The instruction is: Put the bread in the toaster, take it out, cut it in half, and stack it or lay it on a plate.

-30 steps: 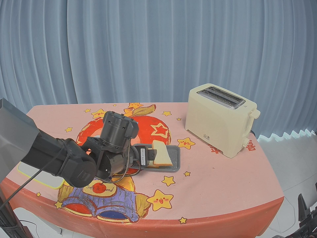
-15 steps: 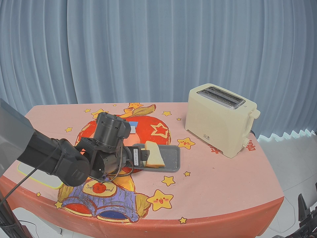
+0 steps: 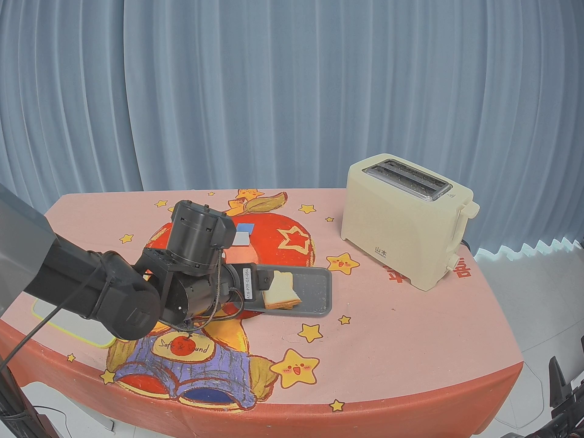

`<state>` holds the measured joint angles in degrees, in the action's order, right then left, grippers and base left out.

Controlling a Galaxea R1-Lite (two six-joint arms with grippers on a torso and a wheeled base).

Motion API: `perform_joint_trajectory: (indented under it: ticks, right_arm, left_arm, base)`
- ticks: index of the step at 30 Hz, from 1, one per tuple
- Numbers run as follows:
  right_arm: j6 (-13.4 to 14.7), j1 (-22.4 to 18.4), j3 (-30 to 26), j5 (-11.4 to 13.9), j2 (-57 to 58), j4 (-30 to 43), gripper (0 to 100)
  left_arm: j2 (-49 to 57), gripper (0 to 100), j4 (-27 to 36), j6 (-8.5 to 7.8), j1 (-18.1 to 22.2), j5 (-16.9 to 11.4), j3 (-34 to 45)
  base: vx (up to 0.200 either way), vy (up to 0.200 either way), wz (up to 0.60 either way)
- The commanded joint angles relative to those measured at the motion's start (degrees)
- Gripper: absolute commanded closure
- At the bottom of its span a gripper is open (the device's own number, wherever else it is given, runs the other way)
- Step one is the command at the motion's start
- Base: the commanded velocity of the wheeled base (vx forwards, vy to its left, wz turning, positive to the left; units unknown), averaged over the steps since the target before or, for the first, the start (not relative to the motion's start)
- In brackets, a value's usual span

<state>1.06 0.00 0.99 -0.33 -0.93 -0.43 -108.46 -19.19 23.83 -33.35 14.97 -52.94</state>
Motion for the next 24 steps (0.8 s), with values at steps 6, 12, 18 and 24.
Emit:
perform_joint_trajectory:
  ticks: [6, 12, 18, 24]
  right_arm:
    - [-0.01, 0.00, -0.99, -0.02, 0.93, -0.01, 0]
    - [-0.01, 0.00, -0.99, -0.02, 0.93, -0.01, 0]
    - [-0.01, 0.00, -0.99, -0.02, 0.93, -0.01, 0]
    - [-0.01, 0.00, -0.99, -0.02, 0.93, -0.01, 0]
  left_arm:
    - [0.71, 0, -2.08, 0.25, -0.48, -0.29, 0.12]
    - [1.50, 0, -4.02, 0.34, -3.12, -0.29, 0.12]
    - [2.90, 0, -7.62, 0.60, -6.64, -0.12, 0.47]
    - [7.03, 0, -8.85, 0.25, -8.31, 0.41, 1.97]
  base:
    - [0.000, 0.000, 0.00]
    - [0.000, 0.000, 0.00]
    - [0.000, 0.000, 0.00]
    - [0.000, 0.000, 0.00]
